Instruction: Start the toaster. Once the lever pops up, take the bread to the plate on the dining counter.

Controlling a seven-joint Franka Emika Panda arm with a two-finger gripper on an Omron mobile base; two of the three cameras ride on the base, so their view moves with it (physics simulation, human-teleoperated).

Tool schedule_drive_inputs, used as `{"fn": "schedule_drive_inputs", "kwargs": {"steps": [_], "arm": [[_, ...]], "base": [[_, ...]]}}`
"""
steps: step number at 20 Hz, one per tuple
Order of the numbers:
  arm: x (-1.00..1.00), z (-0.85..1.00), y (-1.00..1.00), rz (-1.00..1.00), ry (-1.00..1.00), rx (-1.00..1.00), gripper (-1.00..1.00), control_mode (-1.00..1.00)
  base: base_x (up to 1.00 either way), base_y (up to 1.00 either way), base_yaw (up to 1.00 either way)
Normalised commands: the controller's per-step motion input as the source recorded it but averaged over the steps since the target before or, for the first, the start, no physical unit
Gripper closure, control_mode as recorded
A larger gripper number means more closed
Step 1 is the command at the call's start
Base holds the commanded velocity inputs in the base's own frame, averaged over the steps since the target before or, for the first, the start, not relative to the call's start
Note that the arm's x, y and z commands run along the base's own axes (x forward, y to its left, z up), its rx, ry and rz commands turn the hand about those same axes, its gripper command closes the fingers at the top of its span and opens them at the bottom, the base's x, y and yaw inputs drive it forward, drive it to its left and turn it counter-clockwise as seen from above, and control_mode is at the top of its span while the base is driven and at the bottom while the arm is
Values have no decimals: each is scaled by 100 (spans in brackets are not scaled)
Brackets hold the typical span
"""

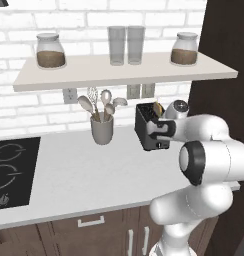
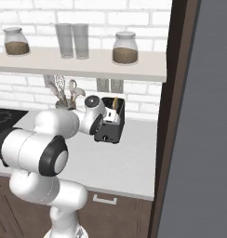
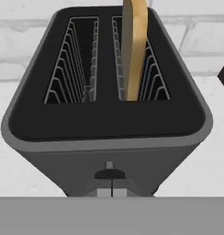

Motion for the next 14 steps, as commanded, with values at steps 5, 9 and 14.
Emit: {"fn": "schedule_drive_inputs", "kwargs": {"steps": [5,9,14], "arm": [[20,-13,-5,0,0,0,100,-100],[3,-38,0,0,2,0,100,-100],[0,-52,0,0,2,0,100,-100]], "base": [[0,0,0],[0,0,0],[0,0,0]]}}
